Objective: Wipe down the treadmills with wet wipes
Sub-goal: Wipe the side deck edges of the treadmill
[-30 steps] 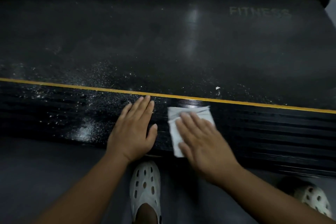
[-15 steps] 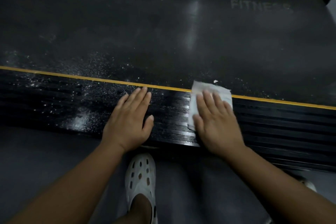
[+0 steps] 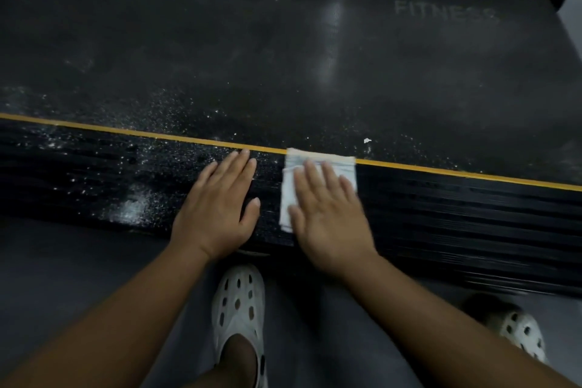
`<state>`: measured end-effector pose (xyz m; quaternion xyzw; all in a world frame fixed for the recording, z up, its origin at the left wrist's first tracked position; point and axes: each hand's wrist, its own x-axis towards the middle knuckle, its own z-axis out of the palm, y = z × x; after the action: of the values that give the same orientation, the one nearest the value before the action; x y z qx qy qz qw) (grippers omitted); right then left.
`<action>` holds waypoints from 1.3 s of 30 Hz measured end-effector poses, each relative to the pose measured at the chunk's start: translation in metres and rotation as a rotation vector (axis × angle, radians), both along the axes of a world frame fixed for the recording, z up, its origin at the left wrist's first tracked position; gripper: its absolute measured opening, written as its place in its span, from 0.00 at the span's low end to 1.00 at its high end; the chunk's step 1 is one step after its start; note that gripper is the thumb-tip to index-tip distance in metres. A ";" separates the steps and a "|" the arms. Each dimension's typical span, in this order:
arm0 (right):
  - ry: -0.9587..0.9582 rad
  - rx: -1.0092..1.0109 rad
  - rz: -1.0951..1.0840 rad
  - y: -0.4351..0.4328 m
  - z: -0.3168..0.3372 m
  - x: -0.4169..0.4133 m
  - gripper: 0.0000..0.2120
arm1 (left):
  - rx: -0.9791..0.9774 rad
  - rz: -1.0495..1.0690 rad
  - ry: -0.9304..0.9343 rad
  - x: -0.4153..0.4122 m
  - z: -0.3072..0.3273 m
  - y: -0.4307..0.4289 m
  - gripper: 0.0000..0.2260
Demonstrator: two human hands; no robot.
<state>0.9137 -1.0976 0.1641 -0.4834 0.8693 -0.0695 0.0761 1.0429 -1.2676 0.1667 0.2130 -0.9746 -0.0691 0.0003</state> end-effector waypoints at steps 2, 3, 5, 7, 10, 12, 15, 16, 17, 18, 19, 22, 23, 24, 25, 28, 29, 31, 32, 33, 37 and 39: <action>0.008 0.018 0.084 0.003 0.001 -0.002 0.31 | -0.002 -0.003 -0.001 -0.001 0.000 -0.001 0.33; 0.032 0.018 0.083 0.015 -0.001 -0.011 0.30 | 0.002 -0.007 -0.005 0.000 0.000 -0.001 0.33; 0.038 0.032 -0.002 0.040 -0.001 -0.026 0.30 | 0.004 -0.006 -0.010 0.001 -0.002 -0.002 0.32; -0.008 0.078 -0.081 0.039 0.001 -0.029 0.32 | -0.002 -0.006 -0.009 0.001 -0.002 -0.002 0.33; -0.046 0.100 -0.049 -0.003 0.008 -0.006 0.35 | -0.010 -0.008 -0.006 0.000 0.001 -0.001 0.33; -0.059 0.090 0.050 -0.016 0.010 0.001 0.35 | -0.015 -0.005 -0.004 -0.001 0.001 -0.001 0.33; -0.027 0.072 0.065 0.018 0.006 -0.019 0.34 | -0.004 -0.011 -0.005 0.001 0.000 0.000 0.33; -0.006 0.057 0.008 0.033 0.004 -0.025 0.33 | 0.000 -0.007 -0.007 0.001 -0.001 0.000 0.33; -0.001 0.066 -0.049 0.041 0.004 -0.029 0.33 | 0.002 -0.003 -0.004 0.002 -0.002 0.000 0.33; -0.013 0.093 -0.086 0.040 0.005 -0.029 0.33 | 0.002 -0.005 0.001 0.002 -0.002 -0.001 0.33; -0.033 0.115 -0.098 0.030 0.006 -0.024 0.34 | 0.000 -0.012 -0.001 0.001 -0.001 -0.001 0.33; -0.057 0.073 0.005 -0.016 0.011 0.003 0.36 | -0.015 -0.007 -0.002 0.000 0.002 0.000 0.33; -0.072 0.071 0.059 -0.022 0.011 0.007 0.35 | -0.018 -0.007 -0.004 -0.001 0.002 -0.001 0.33; -0.067 0.073 0.098 -0.018 0.009 0.006 0.34 | -0.017 -0.011 -0.006 -0.001 0.002 -0.001 0.33; -0.041 0.064 0.115 -0.006 0.007 0.001 0.33 | -0.013 -0.014 -0.004 -0.001 0.001 -0.001 0.33; 0.053 0.024 0.015 0.038 -0.001 -0.016 0.30 | -0.003 -0.008 -0.005 0.001 0.000 0.000 0.33; 0.050 0.041 -0.027 0.038 -0.002 -0.017 0.31 | -0.005 -0.004 0.000 0.001 0.000 -0.001 0.33; -0.005 0.035 -0.073 0.016 -0.001 -0.004 0.33 | -0.002 -0.015 0.000 0.000 0.001 0.000 0.33; -0.019 0.022 -0.055 0.002 0.001 0.006 0.33 | -0.005 -0.011 -0.001 0.000 0.002 0.000 0.33; -0.021 0.015 0.000 -0.007 0.002 0.016 0.33 | -0.010 -0.006 -0.001 0.000 0.002 0.000 0.33; 0.028 -0.006 0.163 0.042 -0.003 0.016 0.29 | 0.015 -0.004 -0.008 0.000 0.003 0.000 0.33; 0.053 -0.034 0.066 0.067 -0.005 0.000 0.28 | 0.024 0.002 0.002 0.001 0.002 0.001 0.33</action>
<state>0.9134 -1.0308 0.1589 -0.5148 0.8532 -0.0691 0.0471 1.0444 -1.2664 0.1686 0.2140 -0.9735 -0.0811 -0.0013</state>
